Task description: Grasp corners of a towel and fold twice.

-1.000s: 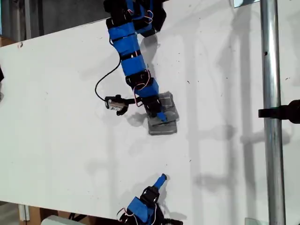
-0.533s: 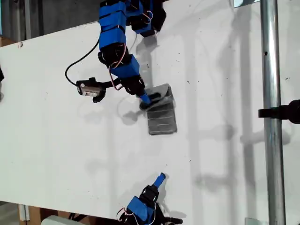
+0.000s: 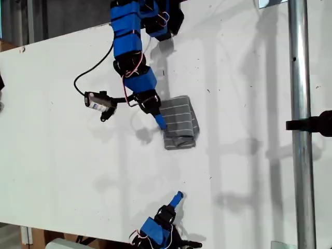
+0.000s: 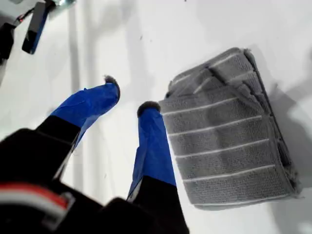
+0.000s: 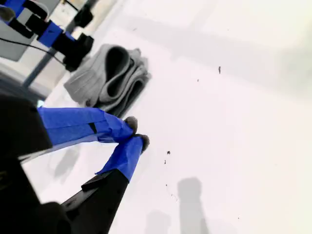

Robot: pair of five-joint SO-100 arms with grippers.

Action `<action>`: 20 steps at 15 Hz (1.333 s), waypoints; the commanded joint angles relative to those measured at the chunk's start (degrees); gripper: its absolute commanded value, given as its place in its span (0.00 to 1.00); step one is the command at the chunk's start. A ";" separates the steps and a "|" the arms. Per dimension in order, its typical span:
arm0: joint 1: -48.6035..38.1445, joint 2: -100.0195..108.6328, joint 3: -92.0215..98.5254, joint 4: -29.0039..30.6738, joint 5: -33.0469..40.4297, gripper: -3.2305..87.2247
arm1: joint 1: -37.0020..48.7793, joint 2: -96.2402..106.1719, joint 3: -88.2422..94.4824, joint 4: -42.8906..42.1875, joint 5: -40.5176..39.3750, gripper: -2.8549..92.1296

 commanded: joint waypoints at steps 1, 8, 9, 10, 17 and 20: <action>-2.20 0.53 -0.70 -1.58 -0.62 0.04 | 0.53 15.29 11.43 0.18 0.18 0.16; -10.99 0.53 4.39 3.25 3.87 0.02 | 1.41 82.44 69.87 24.79 24.61 0.05; -12.13 0.53 4.39 5.71 3.60 0.02 | 1.93 86.31 73.12 30.59 28.04 0.05; -13.97 0.44 4.48 8.17 3.52 0.02 | 0.79 85.69 74.62 31.73 28.21 0.04; -15.21 0.44 4.48 8.00 29.97 0.02 | 1.49 85.78 74.62 32.08 26.72 0.14; -15.29 0.44 4.48 8.00 29.97 0.02 | 1.41 85.78 74.62 32.08 26.72 0.14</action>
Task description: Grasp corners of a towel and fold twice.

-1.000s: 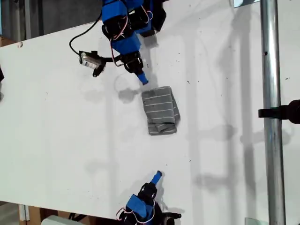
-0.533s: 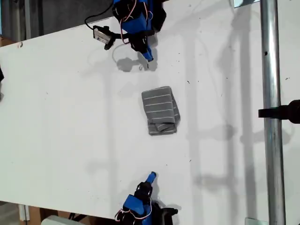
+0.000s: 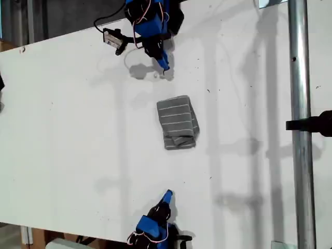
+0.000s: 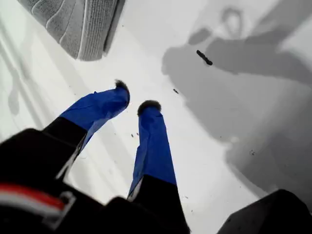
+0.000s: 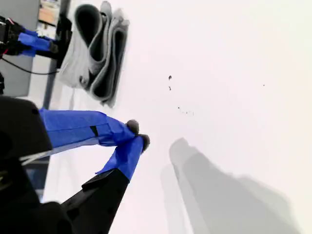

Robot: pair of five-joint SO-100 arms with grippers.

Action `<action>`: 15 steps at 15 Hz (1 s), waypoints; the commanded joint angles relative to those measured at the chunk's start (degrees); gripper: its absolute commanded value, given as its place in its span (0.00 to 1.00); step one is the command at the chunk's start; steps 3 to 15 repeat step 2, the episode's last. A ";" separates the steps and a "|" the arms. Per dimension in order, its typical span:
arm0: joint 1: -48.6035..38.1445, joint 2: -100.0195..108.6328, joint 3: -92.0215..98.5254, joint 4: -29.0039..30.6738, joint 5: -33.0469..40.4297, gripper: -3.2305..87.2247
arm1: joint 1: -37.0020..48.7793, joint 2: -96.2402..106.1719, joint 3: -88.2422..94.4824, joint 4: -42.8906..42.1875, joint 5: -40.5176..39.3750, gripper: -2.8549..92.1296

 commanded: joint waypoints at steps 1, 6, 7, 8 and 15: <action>-0.70 0.35 0.35 0.18 0.26 0.02 | 0.09 0.18 -0.26 0.79 -0.26 0.14; -0.79 0.35 0.35 0.18 0.26 0.02 | 0.09 0.18 -0.26 0.79 -0.26 0.14; -0.79 0.35 0.35 0.18 0.26 0.02 | 0.09 0.18 -0.26 0.79 -0.26 0.14; -0.79 0.35 0.35 0.18 0.26 0.02 | 0.09 0.18 -0.26 0.79 -0.26 0.14; -0.79 0.35 0.35 0.18 0.26 0.02 | 0.09 0.18 -0.26 0.79 -0.26 0.14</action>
